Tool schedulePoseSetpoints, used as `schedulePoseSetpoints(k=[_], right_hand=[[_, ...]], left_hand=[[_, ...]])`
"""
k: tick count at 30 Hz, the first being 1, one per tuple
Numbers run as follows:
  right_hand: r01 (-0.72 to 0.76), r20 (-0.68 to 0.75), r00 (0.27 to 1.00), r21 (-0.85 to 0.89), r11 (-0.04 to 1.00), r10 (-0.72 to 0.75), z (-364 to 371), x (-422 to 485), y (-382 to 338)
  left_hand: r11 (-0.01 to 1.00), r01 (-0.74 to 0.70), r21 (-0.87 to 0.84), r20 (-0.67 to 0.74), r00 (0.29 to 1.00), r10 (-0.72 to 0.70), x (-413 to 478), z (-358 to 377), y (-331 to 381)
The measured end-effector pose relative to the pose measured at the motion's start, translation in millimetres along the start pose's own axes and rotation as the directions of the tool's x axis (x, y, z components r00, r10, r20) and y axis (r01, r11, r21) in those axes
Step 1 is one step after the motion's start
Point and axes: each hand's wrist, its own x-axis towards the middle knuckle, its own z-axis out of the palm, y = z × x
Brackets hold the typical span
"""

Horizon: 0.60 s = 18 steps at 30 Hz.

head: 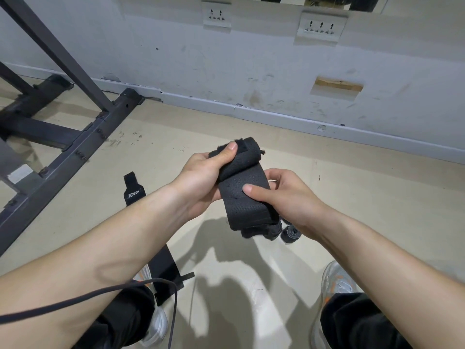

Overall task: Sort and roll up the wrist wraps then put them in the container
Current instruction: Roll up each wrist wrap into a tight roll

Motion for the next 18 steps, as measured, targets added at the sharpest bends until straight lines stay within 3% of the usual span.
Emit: schedulePoseSetpoints(k=[6,10,18], right_hand=[[0.111,0.005,0.994,-0.071,0.991,-0.111,1.3,4.4,0.8],[0.174,0.015,0.985,-0.129,0.976,-0.174,2.3,5.5,0.3],[0.125,0.003,0.992,0.073,0.99,-0.125,0.7,-0.5,0.3]], left_hand=[[0.999,-0.043,0.011,-0.009,0.999,0.044,5.3,-6.4,6.6],[0.989,-0.099,0.105,-0.016,0.995,0.101,8.5,-9.8,0.8],[0.965,-0.196,0.176,-0.002,0.98,0.2,11.9,-6.2,-7.3]])
